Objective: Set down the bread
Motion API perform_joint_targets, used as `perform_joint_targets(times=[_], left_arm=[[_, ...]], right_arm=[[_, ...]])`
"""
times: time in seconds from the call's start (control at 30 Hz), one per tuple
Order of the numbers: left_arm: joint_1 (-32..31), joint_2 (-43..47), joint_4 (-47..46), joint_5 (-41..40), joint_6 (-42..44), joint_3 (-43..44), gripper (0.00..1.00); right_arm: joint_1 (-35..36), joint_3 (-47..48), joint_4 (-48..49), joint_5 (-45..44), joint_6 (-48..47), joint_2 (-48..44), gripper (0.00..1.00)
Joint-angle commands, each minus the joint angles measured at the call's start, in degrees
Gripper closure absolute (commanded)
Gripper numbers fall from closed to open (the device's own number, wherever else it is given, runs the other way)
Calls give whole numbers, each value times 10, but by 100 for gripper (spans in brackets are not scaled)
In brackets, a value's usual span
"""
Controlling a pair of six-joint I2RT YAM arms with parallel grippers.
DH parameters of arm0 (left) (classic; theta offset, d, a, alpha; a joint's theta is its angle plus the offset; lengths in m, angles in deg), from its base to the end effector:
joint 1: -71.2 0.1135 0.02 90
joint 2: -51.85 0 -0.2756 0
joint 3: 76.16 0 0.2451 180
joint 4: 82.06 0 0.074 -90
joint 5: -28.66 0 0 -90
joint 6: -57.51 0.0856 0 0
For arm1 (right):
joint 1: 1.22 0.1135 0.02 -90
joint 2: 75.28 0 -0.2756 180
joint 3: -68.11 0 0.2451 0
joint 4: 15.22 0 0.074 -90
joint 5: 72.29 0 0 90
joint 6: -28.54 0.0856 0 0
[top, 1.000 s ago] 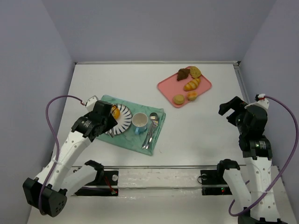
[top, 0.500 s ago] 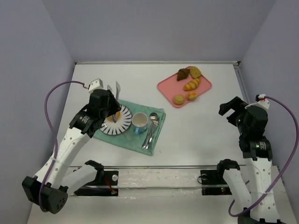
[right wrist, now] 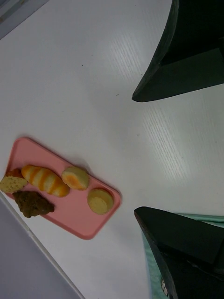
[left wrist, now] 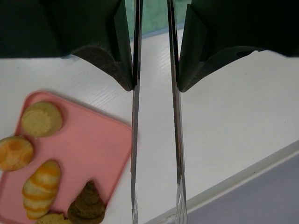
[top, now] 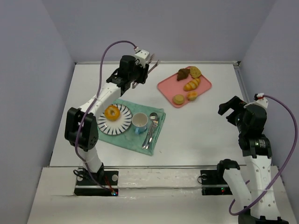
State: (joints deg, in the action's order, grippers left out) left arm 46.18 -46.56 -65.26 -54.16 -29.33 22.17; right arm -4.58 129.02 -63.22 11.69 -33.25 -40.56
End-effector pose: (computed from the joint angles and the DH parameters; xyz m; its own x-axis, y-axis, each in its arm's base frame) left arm 0.4100 -0.2032 0.3396 -0.2336 0.1694 -0.9575 0.5417 0.8404 0.0165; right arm 0.1603 -0.0184 0.3195 -0.2533 0.4858 -0.8366 0.3123 0.8595 0.4045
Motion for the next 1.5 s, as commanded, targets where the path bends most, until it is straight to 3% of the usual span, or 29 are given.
perform_joint_targets(times=[0.0, 0.2, 0.33, 0.5, 0.6, 0.63, 0.7, 0.73, 0.8, 0.97, 1.1, 1.17, 1.47], left_arm=[[5, -50, -28, 50, 178, 62, 50], [26, -197, 17, 74, 191, 164, 42], [40, -286, 87, 94, 177, 287, 41], [61, -330, 101, 113, 143, 319, 40], [69, -332, 94, 130, 137, 306, 31], [70, -332, 96, 136, 139, 301, 22], [71, -330, 112, 145, 146, 301, 15], [71, -327, 117, 149, 149, 301, 4], [71, -319, 123, 144, 147, 301, 1], [72, -242, 131, 117, 128, 306, 1], [72, -133, 140, 35, 53, 312, 1], [72, -86, 140, -22, -10, 266, 1], [73, 246, 89, -208, -288, -150, 1]], right_arm=[[-2, 7, 31, -19, -10, -7, 1], [-2, 9, 30, -29, -13, 0, 1], [-2, 13, 24, -43, -13, 3, 1], [-2, 18, 18, -50, -15, -4, 1], [-2, 19, 16, -52, -14, -7, 1], [-2, 19, 15, -51, -15, -8, 1], [-2, 23, 13, -51, -15, -10, 1], [-2, 25, 10, -49, -15, -11, 1], [-2, 25, 9, -49, -15, -14, 0], [-2, 25, 8, -43, -14, -24, 0], [-2, 20, 5, -48, -3, -29, 0], [-2, 14, 6, -52, 0, -26, 0], [-2, 22, 3, -52, 9, 8, 0]])
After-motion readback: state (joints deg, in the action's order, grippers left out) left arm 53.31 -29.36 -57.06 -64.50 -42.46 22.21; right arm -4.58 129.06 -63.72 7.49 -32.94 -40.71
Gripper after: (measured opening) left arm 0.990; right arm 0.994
